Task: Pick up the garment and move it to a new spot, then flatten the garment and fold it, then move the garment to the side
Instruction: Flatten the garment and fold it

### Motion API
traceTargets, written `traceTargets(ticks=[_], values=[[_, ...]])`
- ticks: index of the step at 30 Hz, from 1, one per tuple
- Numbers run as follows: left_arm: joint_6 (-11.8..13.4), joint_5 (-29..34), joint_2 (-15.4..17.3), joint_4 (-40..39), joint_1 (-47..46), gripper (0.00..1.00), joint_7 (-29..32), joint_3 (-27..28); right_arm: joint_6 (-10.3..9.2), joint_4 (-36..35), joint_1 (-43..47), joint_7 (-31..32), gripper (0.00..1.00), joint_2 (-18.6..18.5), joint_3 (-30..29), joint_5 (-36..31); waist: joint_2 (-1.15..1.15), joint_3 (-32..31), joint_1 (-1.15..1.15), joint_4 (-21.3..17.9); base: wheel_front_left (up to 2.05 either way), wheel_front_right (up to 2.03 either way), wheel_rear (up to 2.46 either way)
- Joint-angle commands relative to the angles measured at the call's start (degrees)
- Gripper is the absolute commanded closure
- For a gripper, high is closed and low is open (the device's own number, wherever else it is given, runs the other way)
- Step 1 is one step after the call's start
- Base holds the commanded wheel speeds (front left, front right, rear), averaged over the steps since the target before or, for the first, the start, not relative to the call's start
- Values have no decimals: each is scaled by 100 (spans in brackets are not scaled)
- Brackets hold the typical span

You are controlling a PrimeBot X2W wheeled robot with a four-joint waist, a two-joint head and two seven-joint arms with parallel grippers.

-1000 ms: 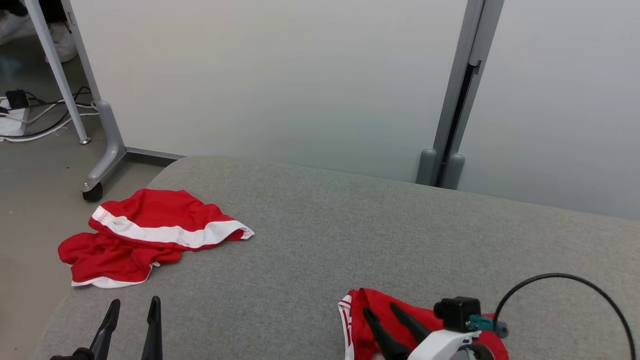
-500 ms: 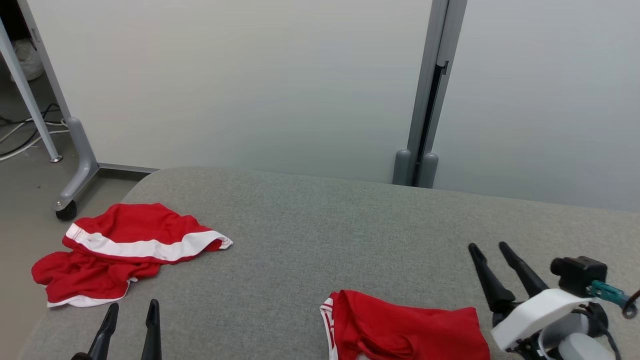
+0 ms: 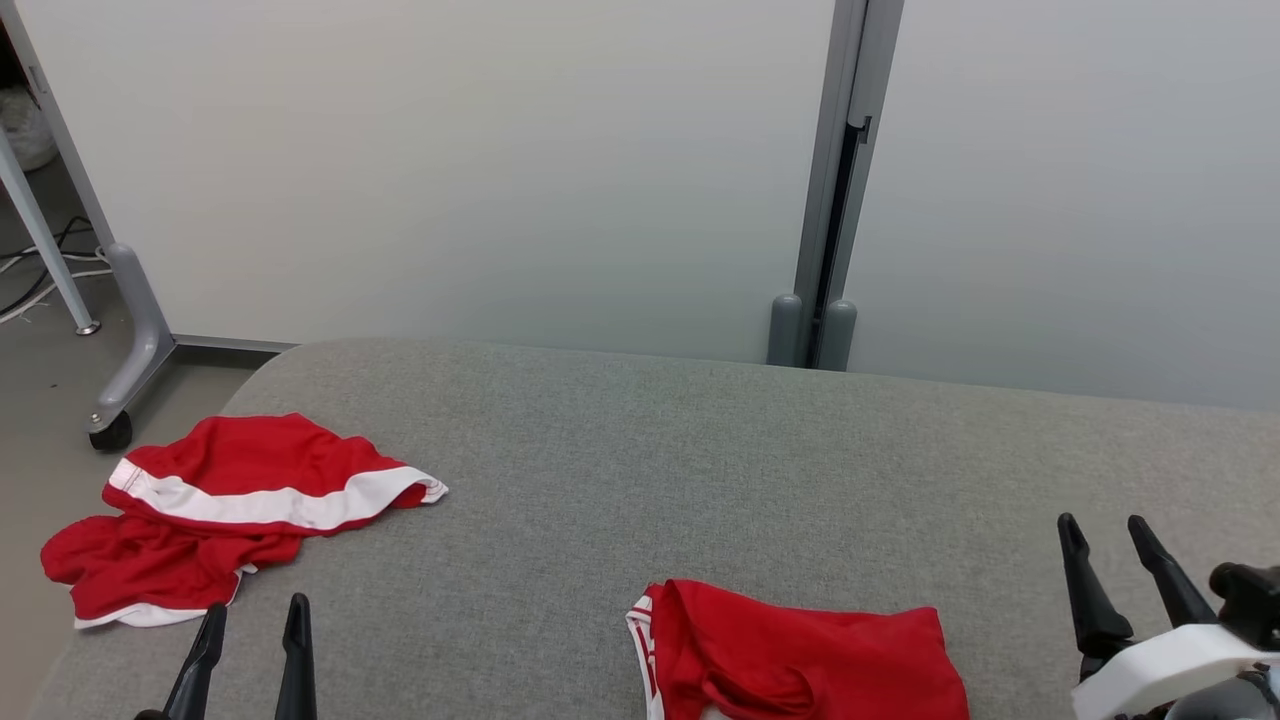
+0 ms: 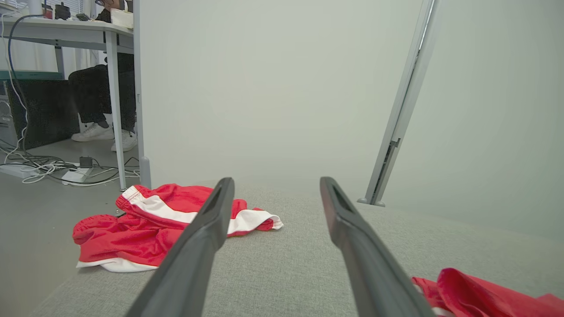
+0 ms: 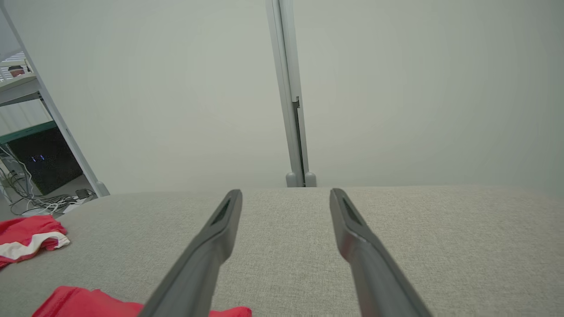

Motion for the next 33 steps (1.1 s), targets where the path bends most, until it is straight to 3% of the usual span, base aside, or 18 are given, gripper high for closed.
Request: traceTargets(ticks=[1, 2, 3, 4, 5, 15, 22, 27, 33], values=[[28, 13, 13, -20, 27, 0, -16, 4, 1, -20, 70, -1, 0, 72, -31, -108, 0, 8, 0, 4, 0, 0, 0], [26, 9, 19, -18, 18, 0, -18, -1, 1, -15, 90, 27, 0, 115, -33, -149, 0, 14, 0, 11, 0, 0, 0], [19, 6, 27, -12, 3, 0, -18, -7, 1, 1, 100, 69, 7, 153, -23, -200, 0, 20, 0, 21, 0, 0, 0], [8, 3, 37, -4, -17, 0, -19, -14, 1, 23, 104, 87, 61, 194, 2, -243, 0, 24, 0, 32, 0, 0, 0], [-3, 3, 46, 6, -42, 0, -20, -22, 1, 52, 102, 138, 100, 247, 39, -269, 0, 28, 0, 47, 0, 0, 0], [-51, 64, 139, 6, -207, 0, 54, -134, 1, 888, -26, 766, 100, 658, 1017, 69, 0, 48, 0, 357, 0, 0, 0], [-24, 39, 190, -41, -223, 0, 88, -135, 1, 1337, -54, 1286, 100, 897, 1720, 1083, 0, 63, 0, 546, 0, 0, 0], [15, 18, 213, -82, -191, 0, 93, -131, 1, 1016, -10, 1491, 100, 961, 2352, 1839, 0, 66, 0, 584, 0, 0, 0], [56, -10, 190, -72, -130, 0, 71, -132, 1, 155, 144, 1668, 100, 668, 3319, 2554, 0, 54, 0, 517, 0, 0, 0]])
